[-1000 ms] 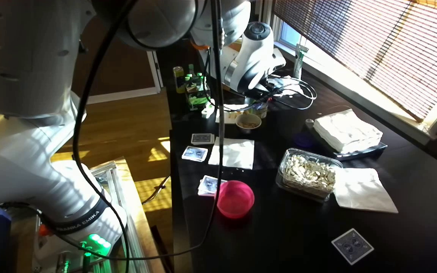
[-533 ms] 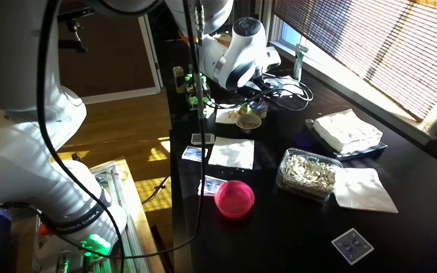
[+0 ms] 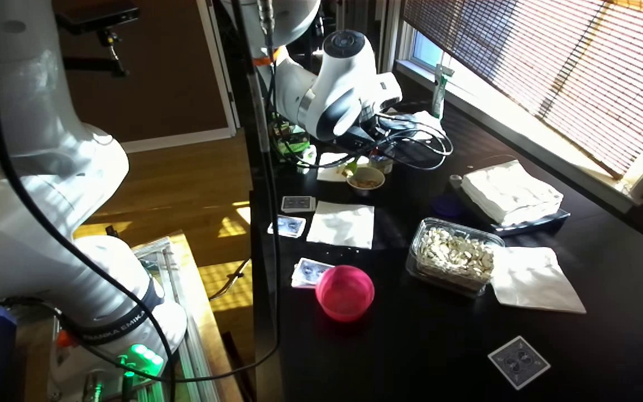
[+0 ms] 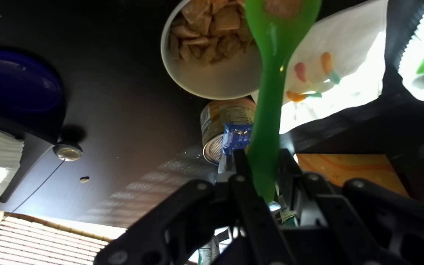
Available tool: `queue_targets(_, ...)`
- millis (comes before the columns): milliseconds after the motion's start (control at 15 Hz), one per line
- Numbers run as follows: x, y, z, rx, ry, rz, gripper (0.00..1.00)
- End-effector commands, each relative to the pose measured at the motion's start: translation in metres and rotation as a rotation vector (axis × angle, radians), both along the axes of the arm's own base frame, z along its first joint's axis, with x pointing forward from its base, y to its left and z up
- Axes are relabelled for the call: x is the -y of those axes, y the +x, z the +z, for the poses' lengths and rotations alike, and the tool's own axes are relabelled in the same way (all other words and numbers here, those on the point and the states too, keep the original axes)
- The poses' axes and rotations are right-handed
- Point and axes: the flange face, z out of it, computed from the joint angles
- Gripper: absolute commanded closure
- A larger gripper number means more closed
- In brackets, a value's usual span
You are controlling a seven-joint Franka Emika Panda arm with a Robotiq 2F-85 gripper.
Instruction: Use the green spoon to place some contents from the white and black bowl and put them on the white napkin.
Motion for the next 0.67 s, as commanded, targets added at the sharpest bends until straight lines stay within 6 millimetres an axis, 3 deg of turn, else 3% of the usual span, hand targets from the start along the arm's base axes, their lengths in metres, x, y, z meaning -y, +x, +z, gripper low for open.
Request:
queue_targets(0,0.007,-0.019,-0.001,0.018,0.002,-0.012,0.94)
queue_targets(600,0.017,-0.041,-0.010,0.083,0.107,0.082,0.94)
